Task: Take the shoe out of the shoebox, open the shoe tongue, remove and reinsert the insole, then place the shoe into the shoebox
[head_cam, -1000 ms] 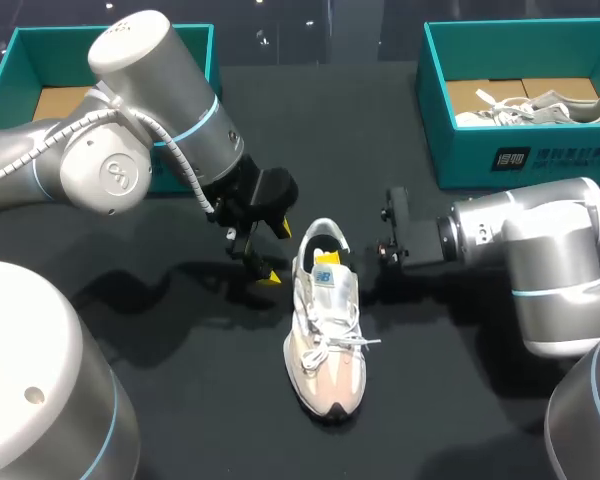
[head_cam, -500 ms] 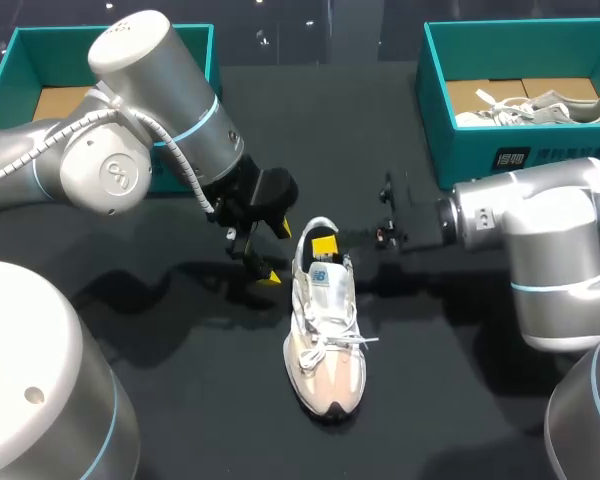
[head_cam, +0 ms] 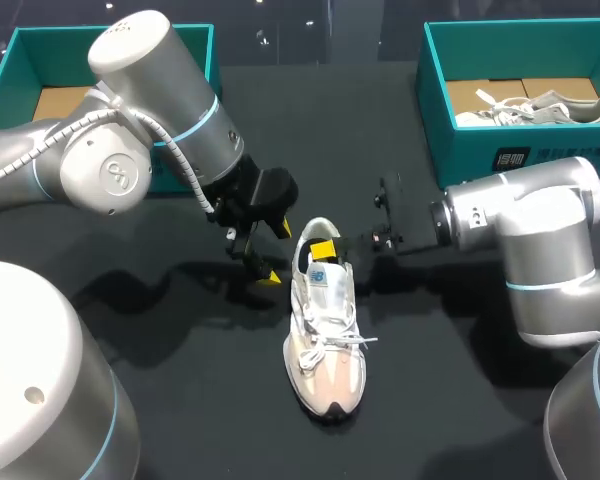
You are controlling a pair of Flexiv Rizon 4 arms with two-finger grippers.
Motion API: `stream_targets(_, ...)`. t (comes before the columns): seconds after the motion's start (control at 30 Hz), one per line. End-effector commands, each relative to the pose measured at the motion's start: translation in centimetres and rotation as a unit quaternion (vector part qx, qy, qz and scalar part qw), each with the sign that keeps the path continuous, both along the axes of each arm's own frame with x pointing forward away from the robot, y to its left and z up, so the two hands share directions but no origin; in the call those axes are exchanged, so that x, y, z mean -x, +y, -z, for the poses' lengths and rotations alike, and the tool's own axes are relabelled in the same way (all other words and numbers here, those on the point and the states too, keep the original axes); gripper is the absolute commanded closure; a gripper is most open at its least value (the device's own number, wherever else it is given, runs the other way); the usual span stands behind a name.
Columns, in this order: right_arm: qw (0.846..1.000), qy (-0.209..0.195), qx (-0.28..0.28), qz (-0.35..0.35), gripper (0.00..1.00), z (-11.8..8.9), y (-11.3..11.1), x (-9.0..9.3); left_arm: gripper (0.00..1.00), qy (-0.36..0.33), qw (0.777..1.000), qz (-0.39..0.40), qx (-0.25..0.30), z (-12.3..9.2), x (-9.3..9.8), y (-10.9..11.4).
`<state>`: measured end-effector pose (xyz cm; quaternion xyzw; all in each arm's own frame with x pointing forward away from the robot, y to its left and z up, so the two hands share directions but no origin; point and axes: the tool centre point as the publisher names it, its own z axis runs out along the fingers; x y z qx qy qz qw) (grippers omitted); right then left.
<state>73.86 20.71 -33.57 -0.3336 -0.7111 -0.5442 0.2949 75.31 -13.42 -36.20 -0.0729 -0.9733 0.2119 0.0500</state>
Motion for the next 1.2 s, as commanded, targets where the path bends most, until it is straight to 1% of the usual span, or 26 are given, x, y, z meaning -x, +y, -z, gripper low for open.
stream_targets(0.03,1.000,0.005,-0.003,0.009,1.00,1.0,0.5,1.1,0.00,-0.001,1.000,0.000,0.000,0.0,0.1,0.1)
stream_targets(0.17,1.000,-0.006,0.000,0.023,1.00,0.0,0.3,1.5,0.00,-0.001,1.000,0.000,0.000,0.0,0.1,0.1)
stream_targets(0.23,0.999,-0.015,0.005,0.029,0.64,-0.7,0.1,1.4,0.00,-0.001,1.000,0.000,0.000,0.0,0.1,0.1)
stream_targets(0.3,0.999,-0.024,0.011,0.031,0.55,-1.3,-0.1,1.3,0.00,-0.001,1.000,0.000,0.000,0.0,0.1,0.1)
stream_targets(0.47,0.998,-0.042,0.029,0.034,0.54,-2.7,-0.5,0.9,0.00,-0.003,1.000,0.005,0.003,-0.5,0.0,0.4)
stream_targets(0.67,0.997,-0.048,0.048,0.034,0.54,-3.6,-1.3,0.3,0.00,-0.003,1.000,0.004,0.008,-1.2,-0.4,1.0)
stream_targets(1.0,0.996,-0.037,0.065,0.039,0.53,-3.7,-3.2,-0.5,0.00,-0.001,1.000,0.009,0.004,-2.2,-1.3,2.3)
stream_targets(1.2,0.994,-0.021,0.086,0.057,0.53,-3.9,-5.4,-0.4,0.00,-0.005,1.000,0.014,-0.004,-2.6,-1.8,2.9)
